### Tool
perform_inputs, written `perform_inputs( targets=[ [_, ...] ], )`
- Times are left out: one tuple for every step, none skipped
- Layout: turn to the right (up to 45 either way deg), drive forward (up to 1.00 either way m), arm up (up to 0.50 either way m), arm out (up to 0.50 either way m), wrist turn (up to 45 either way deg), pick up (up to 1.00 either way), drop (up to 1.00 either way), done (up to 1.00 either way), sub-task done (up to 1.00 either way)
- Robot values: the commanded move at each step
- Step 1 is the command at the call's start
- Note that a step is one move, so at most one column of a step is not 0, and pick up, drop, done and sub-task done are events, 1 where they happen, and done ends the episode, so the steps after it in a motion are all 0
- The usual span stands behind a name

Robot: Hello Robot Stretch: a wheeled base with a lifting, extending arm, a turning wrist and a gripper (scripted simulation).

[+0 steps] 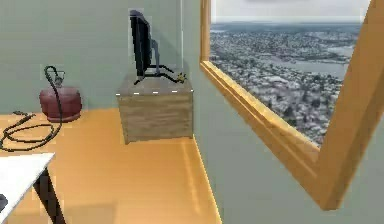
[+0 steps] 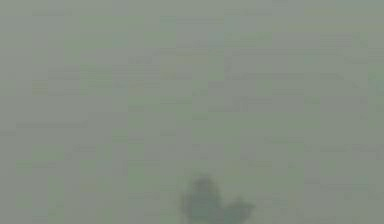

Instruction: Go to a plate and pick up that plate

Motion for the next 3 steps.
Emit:
perform_inputs(
  targets=[
    [-45.0, 0.00, 0.00, 0.00, 0.0, 0.00, 0.00, 0.00, 0.00],
    [-45.0, 0.00, 0.00, 0.00, 0.0, 0.00, 0.00, 0.00, 0.00],
    [-45.0, 0.00, 0.00, 0.00, 0.0, 0.00, 0.00, 0.00, 0.00]
  ],
)
